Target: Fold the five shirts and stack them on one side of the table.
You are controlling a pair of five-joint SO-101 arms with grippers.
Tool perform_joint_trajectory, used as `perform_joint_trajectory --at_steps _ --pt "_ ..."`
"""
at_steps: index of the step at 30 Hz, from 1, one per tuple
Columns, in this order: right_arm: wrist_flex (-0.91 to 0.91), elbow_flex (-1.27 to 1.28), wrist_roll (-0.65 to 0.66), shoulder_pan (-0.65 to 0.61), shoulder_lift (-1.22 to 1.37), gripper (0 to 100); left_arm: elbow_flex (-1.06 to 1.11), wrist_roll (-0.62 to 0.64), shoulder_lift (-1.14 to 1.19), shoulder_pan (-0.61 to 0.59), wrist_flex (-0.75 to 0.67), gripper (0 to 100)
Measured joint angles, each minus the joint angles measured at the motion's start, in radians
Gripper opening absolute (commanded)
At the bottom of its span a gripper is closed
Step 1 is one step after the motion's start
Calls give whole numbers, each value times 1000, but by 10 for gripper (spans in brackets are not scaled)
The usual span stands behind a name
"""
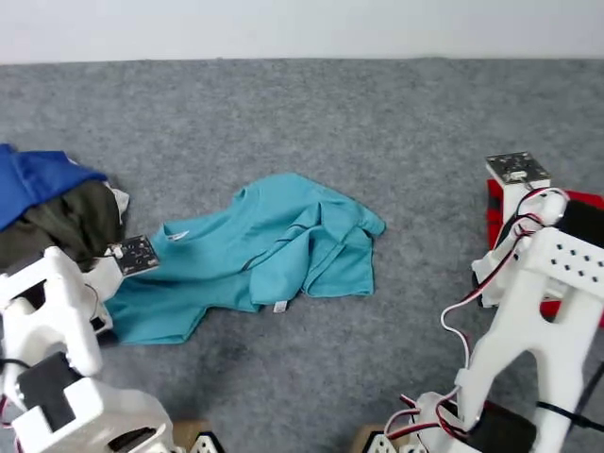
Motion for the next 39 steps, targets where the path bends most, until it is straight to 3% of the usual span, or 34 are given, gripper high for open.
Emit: perform_joint_trajectory --at_steps 5,12,20,26,32,39 --pt "0 0 0 0 0 9 0 107 -120 58 29 14" --pt "0 0 -2 -17 0 9 0 272 -540 143 150 14" --pt "0 0 -2 -293 0 9 0 571 -948 164 160 14" --pt "-46 0 -2 -519 40 9 2 715 -970 57 209 14" --pt "-97 0 -2 -664 245 9 40 727 -855 -103 201 14" --pt "-256 0 -25 -743 427 9 52 727 -713 -295 124 14"
